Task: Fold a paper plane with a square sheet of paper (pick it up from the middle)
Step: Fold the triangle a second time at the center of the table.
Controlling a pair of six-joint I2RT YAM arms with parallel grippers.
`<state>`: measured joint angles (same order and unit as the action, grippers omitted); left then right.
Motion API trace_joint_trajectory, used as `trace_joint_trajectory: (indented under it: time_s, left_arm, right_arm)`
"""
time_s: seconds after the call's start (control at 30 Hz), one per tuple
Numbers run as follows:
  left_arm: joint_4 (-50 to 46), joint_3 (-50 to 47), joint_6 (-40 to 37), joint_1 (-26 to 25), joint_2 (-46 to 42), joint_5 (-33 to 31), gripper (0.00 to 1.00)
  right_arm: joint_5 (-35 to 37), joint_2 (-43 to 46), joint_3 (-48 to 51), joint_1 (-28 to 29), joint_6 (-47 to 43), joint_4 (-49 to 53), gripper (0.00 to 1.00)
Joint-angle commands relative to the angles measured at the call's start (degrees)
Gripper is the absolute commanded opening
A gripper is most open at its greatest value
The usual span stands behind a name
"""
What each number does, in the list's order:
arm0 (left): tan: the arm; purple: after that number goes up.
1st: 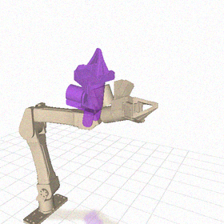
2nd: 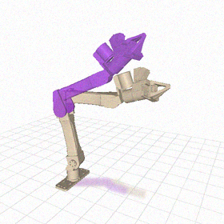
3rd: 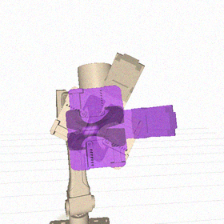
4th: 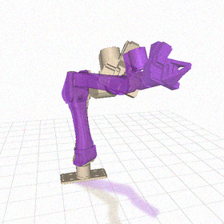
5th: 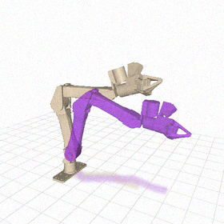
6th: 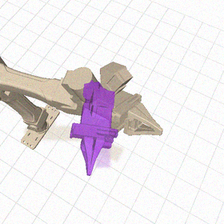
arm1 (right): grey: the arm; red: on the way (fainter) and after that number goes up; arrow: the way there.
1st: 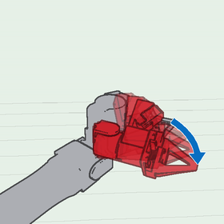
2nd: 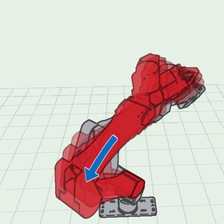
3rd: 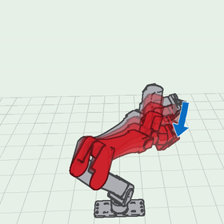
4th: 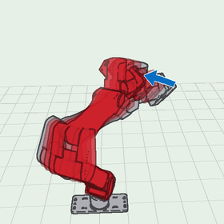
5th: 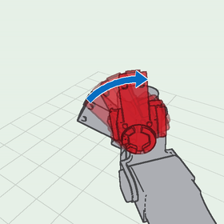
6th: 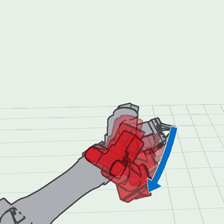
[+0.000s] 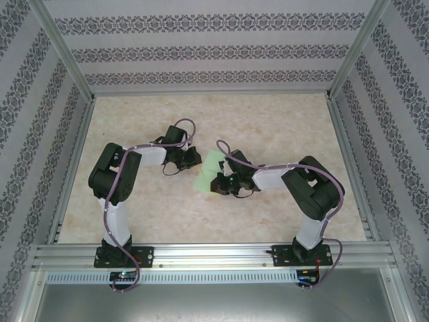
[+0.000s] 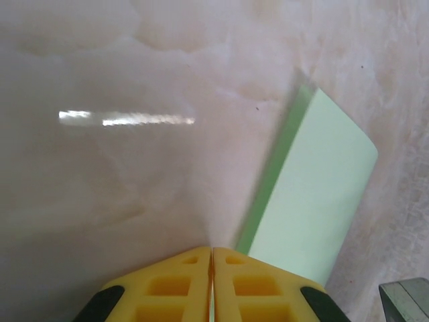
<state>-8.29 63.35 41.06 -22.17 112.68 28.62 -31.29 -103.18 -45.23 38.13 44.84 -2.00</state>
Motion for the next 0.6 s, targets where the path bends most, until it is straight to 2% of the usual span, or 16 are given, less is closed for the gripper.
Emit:
trace_joint_trajectory:
  time_s: [0.0, 0.27, 0.4, 0.57]
  left_arm:
    - [-1.8, 0.6, -1.3, 1.1, -2.6, -2.3, 0.12]
    - [0.4, -4.6, 0.6, -1.0, -10.7, 1.3, 0.14]
    - [0.3, -6.6, 0.5, -2.9, -13.2, 2.9, 0.15]
    - [1.1, -8.1, 0.5, -3.8, -14.4, 4.6, 0.16]
  right_arm:
    - [-1.8, -1.8, 1.3, -0.3, -4.9, 9.3, 0.03]
    - [-3.1, -0.6, -1.6, -2.2, -11.6, 16.0, 0.04]
    - [-2.9, -0.3, -3.1, -2.7, -9.8, 14.6, 0.07]
    - [-3.2, 1.5, -3.4, -2.5, -2.3, 5.8, 0.11]
